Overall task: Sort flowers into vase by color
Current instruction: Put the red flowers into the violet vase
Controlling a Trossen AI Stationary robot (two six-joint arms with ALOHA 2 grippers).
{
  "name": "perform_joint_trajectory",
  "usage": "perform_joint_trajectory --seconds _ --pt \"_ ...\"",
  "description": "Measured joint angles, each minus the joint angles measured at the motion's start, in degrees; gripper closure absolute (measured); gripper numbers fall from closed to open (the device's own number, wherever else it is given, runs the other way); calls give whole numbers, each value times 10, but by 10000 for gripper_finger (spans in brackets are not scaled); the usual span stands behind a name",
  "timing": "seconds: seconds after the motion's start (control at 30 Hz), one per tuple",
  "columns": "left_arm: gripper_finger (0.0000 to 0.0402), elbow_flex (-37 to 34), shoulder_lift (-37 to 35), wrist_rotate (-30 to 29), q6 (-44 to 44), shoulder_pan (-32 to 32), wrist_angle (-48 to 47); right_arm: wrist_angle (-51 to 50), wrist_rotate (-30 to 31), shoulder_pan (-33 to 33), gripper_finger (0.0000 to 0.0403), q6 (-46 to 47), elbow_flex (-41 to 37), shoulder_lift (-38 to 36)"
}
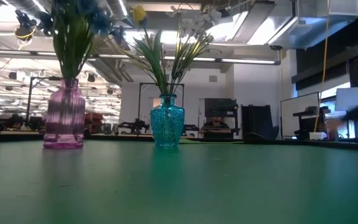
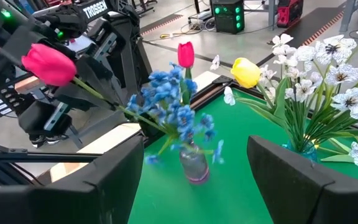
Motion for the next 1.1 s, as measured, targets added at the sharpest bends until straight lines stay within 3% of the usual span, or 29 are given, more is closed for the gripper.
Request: perform_joint_trajectory --seconds 0.37,0.77,1.1 --pt "398 7 -3 33 63 0 -6 0 6 0 116 1 0 0" --pt "398 -27 -50 56 45 24 -17 1 27 0 116 22 0 0" --pt "398 -73 -96 18 49 24 17 5 31 -5 116 30 0 0"
